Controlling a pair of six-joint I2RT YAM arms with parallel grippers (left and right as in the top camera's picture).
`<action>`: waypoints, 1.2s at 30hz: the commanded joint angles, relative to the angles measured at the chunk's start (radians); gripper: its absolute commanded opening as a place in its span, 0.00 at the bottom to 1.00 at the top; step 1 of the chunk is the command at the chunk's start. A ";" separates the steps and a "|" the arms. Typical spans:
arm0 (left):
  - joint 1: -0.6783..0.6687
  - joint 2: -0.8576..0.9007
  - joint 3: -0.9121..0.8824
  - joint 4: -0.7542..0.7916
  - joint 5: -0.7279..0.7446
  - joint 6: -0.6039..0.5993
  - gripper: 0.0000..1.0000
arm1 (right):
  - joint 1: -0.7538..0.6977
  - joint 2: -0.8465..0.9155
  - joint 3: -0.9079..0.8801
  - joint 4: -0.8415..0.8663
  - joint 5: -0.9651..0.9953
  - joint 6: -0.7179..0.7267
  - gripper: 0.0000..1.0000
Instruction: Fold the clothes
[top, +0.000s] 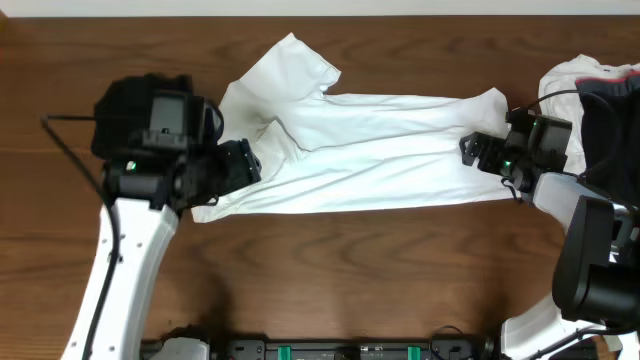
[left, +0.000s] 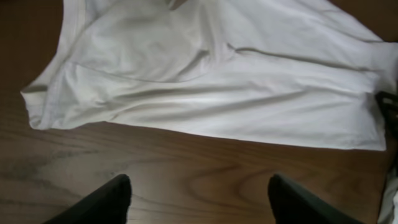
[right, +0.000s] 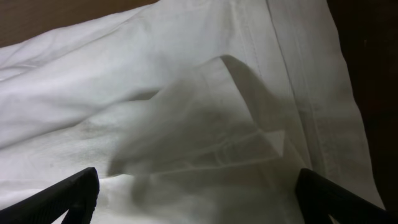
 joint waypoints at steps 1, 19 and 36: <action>0.000 -0.033 0.012 -0.006 0.012 0.013 0.77 | -0.003 0.015 -0.020 -0.027 0.027 0.005 0.99; 0.000 -0.014 0.012 0.072 0.008 0.112 0.78 | -0.063 -0.200 0.027 -0.004 -0.127 0.380 0.99; 0.003 0.097 0.027 0.125 -0.059 0.090 0.81 | 0.052 -0.647 0.366 -0.995 0.092 0.059 0.99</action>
